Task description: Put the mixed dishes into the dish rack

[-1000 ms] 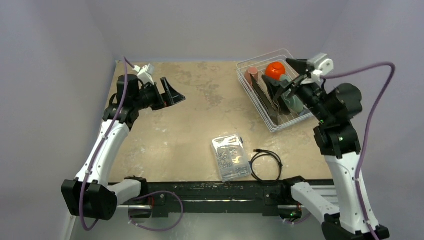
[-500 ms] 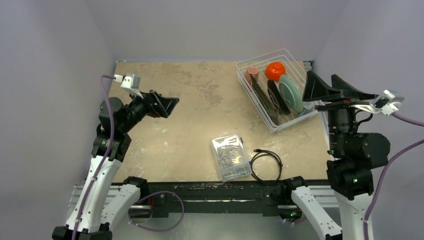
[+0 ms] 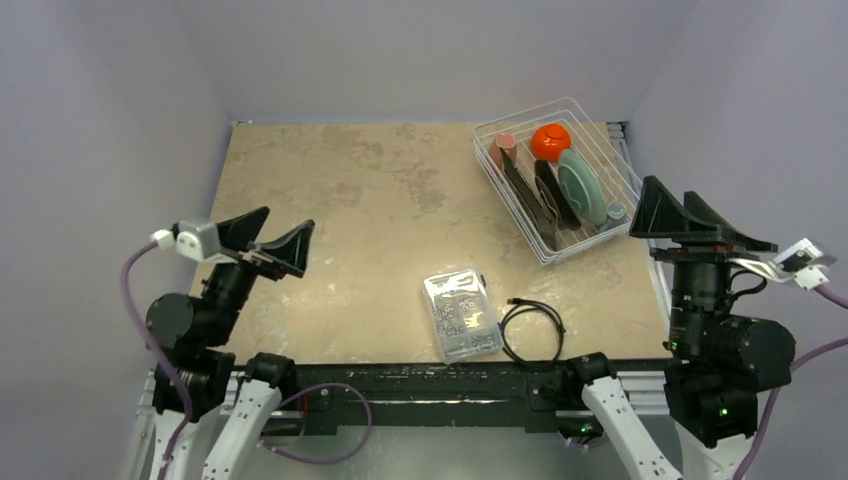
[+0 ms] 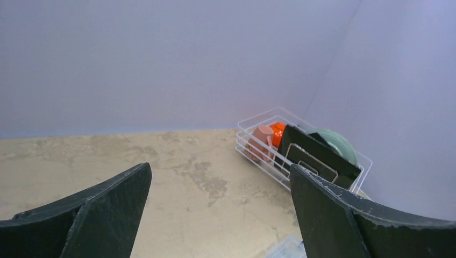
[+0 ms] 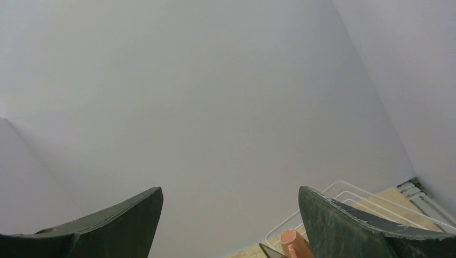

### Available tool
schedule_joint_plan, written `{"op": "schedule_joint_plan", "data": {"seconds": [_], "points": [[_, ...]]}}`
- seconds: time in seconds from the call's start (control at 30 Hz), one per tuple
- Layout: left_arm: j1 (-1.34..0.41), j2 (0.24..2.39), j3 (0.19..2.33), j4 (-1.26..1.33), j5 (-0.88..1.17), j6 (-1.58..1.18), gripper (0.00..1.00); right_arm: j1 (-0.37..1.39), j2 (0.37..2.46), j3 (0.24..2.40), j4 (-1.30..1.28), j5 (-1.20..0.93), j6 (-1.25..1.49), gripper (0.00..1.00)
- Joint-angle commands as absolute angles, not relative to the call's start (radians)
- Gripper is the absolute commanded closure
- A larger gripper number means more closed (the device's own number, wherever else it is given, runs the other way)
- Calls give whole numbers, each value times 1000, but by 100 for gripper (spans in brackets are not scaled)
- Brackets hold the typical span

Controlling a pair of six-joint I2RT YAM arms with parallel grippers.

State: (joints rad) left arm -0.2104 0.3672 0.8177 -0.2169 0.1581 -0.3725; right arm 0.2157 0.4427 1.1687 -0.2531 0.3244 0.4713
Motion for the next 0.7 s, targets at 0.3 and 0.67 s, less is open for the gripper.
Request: {"op": "schedule_joint_plan", "data": {"seconds": [0.3,0.67], "points": [[-214,219,1149,-464,10,-424,0,216,357,1210,-279,467,497,1],[-213,217,1206,-495,9,-468,0,216,370,1275,-393,575,544,1]]}}
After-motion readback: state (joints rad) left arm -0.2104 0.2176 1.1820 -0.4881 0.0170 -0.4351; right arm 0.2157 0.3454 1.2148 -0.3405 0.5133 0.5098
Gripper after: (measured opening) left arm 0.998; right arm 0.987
